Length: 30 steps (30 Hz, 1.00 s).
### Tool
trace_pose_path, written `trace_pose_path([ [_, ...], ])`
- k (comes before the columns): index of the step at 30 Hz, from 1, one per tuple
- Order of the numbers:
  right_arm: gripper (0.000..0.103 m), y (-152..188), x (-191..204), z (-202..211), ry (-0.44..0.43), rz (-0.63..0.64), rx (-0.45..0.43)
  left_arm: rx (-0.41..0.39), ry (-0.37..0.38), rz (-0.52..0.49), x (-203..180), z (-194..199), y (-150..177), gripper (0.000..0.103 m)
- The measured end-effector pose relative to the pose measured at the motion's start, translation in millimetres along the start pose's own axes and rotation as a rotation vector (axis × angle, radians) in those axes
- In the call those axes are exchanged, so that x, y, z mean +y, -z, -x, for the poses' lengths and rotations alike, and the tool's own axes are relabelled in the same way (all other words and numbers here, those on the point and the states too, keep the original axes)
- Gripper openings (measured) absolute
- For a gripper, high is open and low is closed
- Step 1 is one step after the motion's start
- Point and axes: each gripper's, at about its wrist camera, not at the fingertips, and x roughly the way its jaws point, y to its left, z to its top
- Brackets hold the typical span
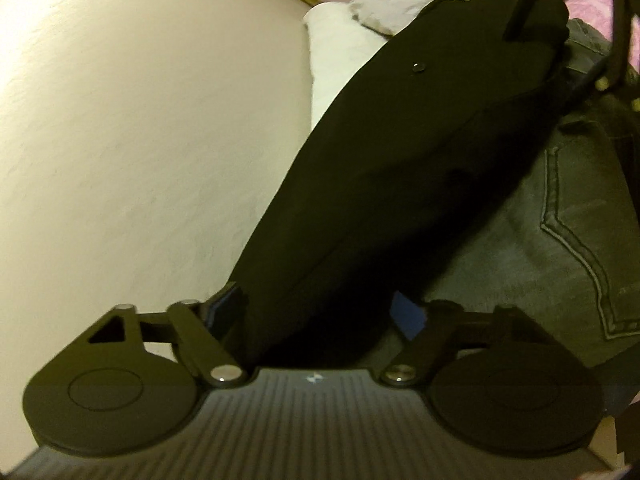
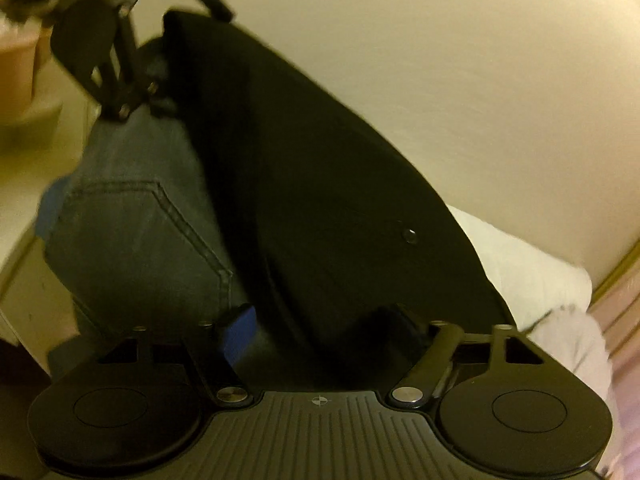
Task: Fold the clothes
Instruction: 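Grasp the black trousers on top of the pile with both grippers, then lift the black trousers off the pile and carry them over the bedspread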
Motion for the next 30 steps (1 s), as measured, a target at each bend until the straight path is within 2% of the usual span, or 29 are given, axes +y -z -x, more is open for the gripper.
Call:
trace_pose_path([
  [1, 0.049, -1.5, -2.0, -4.6, 0.008, 0.003, 0.006, -0.005, 0.006, 0.000, 0.9, -0.8, 0.7, 0.068],
  [2, 0.042, -2.9, -5.0, -6.6, 0.010, 0.001, 0.007, -0.008, 0.013, 0.001, 2.4, -1.5, 1.4, 0.065],
  [3, 0.039, -4.4, -9.0, -6.4, 0.008, -0.004, 0.004, -0.012, 0.022, 0.010, 5.3, -2.1, 2.1, 0.057],
  [4, 0.026, -5.8, -13.0, -6.3, 0.006, -0.009, 0.002, -0.015, 0.026, 0.024, 8.8, -2.5, 2.3, 0.044],
  [5, 0.016, -7.2, -16.2, -4.6, 0.013, -0.010, -0.003, -0.023, 0.030, 0.054, 14.0, -1.5, 1.8, 0.038],
  [7, 0.011, -10.9, -25.1, 4.4, 0.052, -0.018, -0.021, -0.047, 0.037, 0.106, 29.6, 3.5, -5.5, 0.026],
  [11, 0.005, -19.5, -65.4, 36.6, 0.157, -0.099, -0.075, -0.105, 0.027, 0.141, 52.3, 18.3, -32.5, 0.017],
  [15, 0.004, -16.7, -116.9, 81.5, 0.274, -0.173, -0.111, -0.212, 0.016, 0.125, 56.9, 44.4, -75.0, 0.012],
  [17, 0.004, -7.5, -139.4, 107.3, 0.332, -0.203, -0.120, -0.278, 0.022, 0.130, 54.5, 60.7, -99.1, 0.004],
  [22, 0.004, 51.7, -172.2, 193.6, 0.469, -0.248, -0.089, -0.415, 0.087, 0.107, 23.1, 102.8, -167.8, 0.004],
  [26, 0.004, 124.4, -181.7, 276.3, 0.566, -0.279, -0.024, -0.510, 0.165, 0.054, -36.1, 143.2, -233.1, 0.004],
  [30, 0.004, 213.7, -179.8, 365.5, 0.647, -0.293, 0.058, -0.587, 0.264, 0.028, -116.6, 189.5, -308.9, 0.004],
])
